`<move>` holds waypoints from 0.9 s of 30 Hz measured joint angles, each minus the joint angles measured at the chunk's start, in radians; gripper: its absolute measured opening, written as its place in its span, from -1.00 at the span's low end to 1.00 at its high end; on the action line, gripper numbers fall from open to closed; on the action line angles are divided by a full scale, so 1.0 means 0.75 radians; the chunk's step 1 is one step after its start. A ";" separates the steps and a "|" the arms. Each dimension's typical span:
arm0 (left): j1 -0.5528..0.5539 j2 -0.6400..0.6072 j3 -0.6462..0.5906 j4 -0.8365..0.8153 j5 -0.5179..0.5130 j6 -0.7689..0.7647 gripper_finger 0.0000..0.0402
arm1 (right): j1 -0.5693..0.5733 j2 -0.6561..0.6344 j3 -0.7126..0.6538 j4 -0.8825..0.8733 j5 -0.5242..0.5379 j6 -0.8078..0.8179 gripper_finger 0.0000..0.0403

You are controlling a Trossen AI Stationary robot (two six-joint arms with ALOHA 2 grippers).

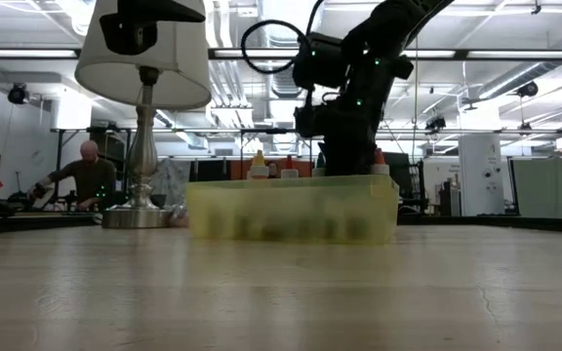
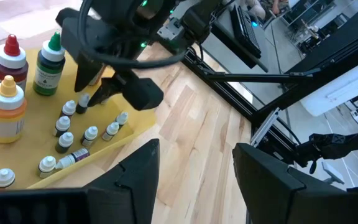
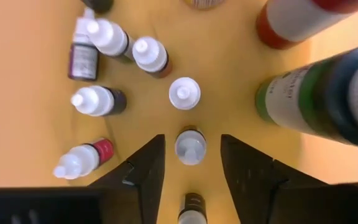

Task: Pick & Place food coloring
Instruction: Put the small purple food coloring bottle into the yellow bin, then return to Home Position

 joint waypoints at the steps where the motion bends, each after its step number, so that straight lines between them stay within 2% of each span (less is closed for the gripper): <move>1: 0.000 0.000 0.000 0.001 0.000 0.000 -0.12 | 0.000 -0.011 0.000 0.001 0.000 0.010 -0.24; 11: 0.000 0.000 0.000 0.000 0.000 0.013 -0.12 | 0.013 -0.145 0.073 0.002 -0.029 0.020 -0.24; 19: 0.000 0.000 0.000 0.001 0.000 0.013 -0.13 | 0.139 -0.198 0.279 0.002 -0.200 0.008 -0.40; 22: -0.002 -0.003 0.000 0.000 0.004 0.014 -0.20 | 0.213 -0.208 0.349 0.006 -0.274 0.004 -0.51; 27: -0.001 -0.012 0.000 0.001 0.046 0.042 -0.46 | 0.336 -0.215 0.420 0.003 -0.291 0.008 -0.74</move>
